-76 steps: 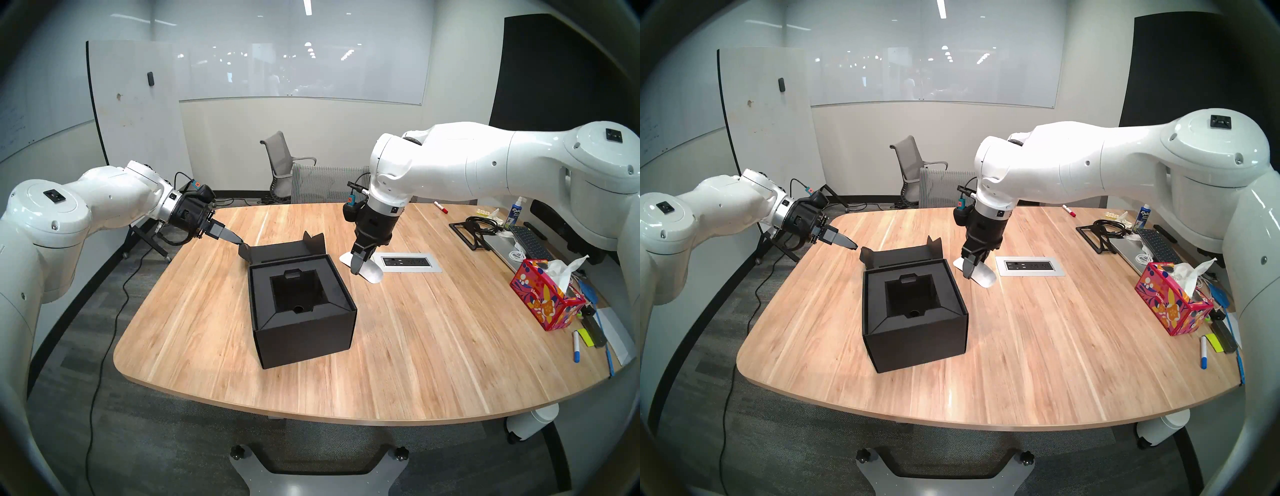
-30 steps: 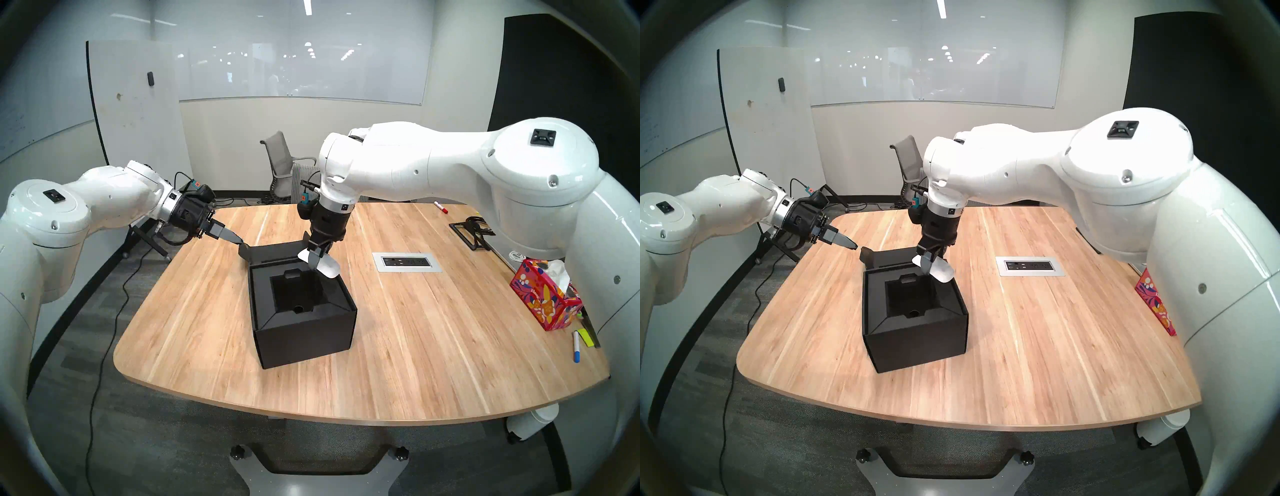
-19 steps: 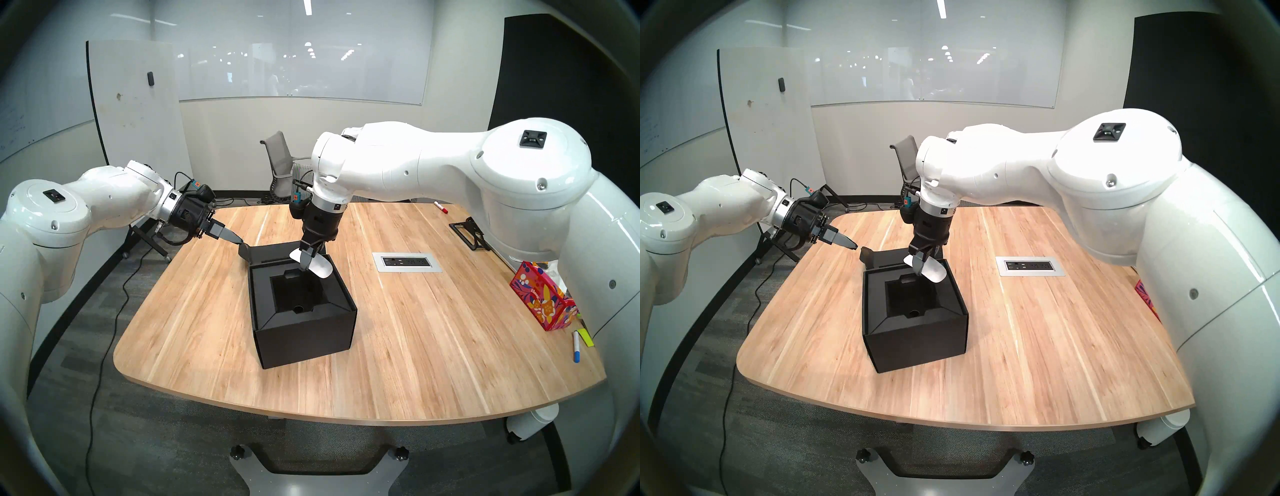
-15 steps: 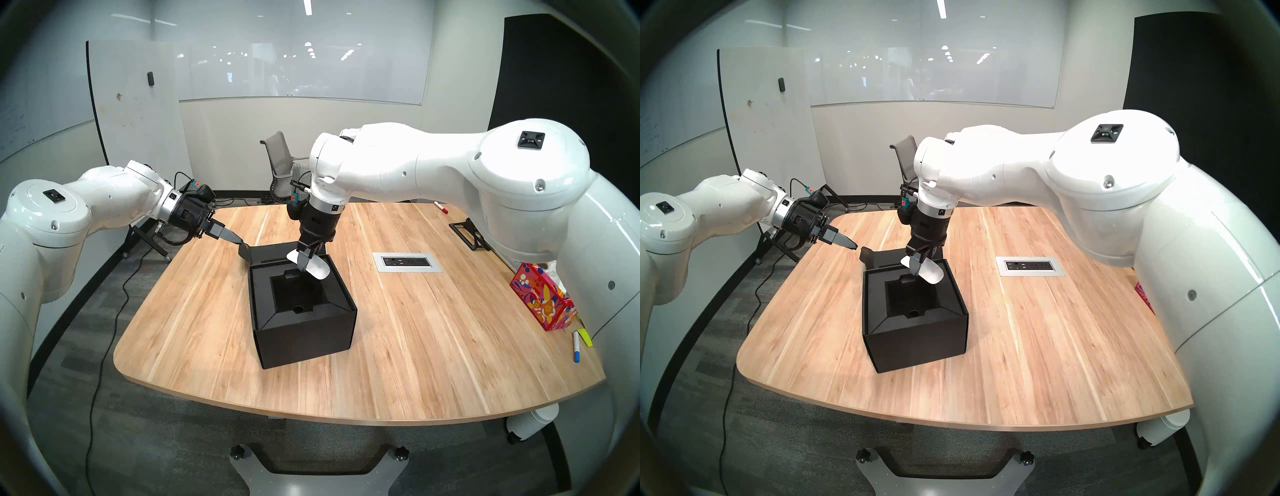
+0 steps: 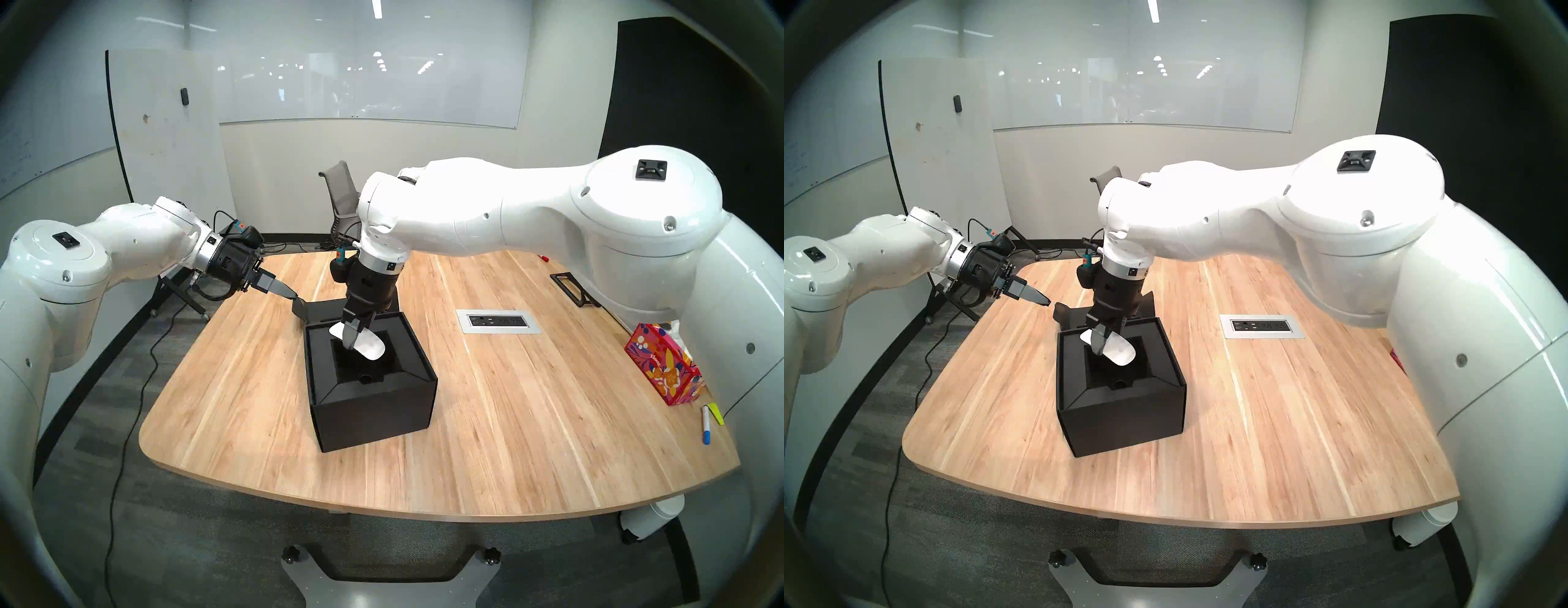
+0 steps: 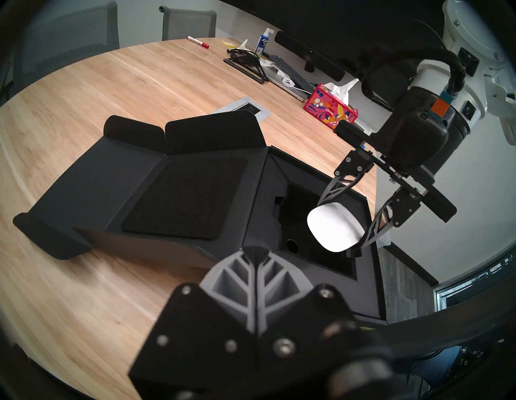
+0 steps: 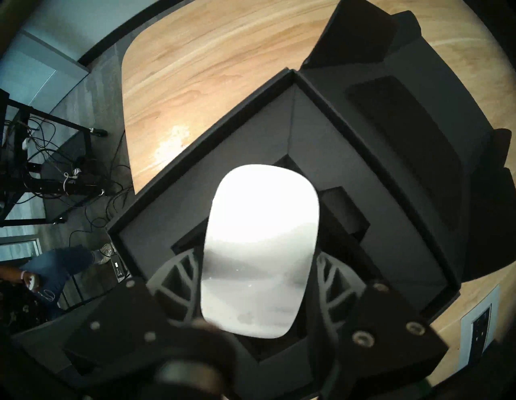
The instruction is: Open the box and place the mouse inside
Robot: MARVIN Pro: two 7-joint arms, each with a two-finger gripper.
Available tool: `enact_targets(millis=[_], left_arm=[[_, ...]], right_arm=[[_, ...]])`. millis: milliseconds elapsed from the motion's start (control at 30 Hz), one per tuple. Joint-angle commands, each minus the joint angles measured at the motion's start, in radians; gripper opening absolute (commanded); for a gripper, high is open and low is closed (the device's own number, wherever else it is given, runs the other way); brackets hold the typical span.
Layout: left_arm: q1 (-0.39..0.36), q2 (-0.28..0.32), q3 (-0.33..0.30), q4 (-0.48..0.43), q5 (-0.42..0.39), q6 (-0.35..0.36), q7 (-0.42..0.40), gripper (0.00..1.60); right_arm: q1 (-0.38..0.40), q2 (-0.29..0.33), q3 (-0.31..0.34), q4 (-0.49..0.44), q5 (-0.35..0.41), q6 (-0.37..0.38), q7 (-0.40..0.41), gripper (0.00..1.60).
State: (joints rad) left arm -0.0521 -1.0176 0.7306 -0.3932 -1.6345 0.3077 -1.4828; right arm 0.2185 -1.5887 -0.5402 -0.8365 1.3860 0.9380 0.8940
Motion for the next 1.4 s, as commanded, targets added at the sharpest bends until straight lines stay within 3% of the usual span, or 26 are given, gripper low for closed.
enact_targets(millis=[0,467,767,1367], left_arm=[[-0.020,-0.001,-0.008,0.001,-0.002,0.002,-0.001,0.00],[-0.020,-0.001,-0.008,0.001,-0.002,0.002,-0.001,0.00],[-0.020,0.000,-0.009,0.001,-0.001,0.002,-0.001,0.00],[-0.020,0.000,-0.011,0.000,0.001,0.003,-0.001,0.00]], right_arm=[[0.024,0.083,0.024,-0.075,0.049,0.022,-0.027,0.00],[0.034,0.181,0.028,-0.191,0.098,0.022,-0.128,0.00],[0.029,0.212,0.036,-0.218,0.113,0.022,-0.172,0.00],[-0.028,0.195,0.040,-0.160,0.103,-0.068,-0.141,0.00]])
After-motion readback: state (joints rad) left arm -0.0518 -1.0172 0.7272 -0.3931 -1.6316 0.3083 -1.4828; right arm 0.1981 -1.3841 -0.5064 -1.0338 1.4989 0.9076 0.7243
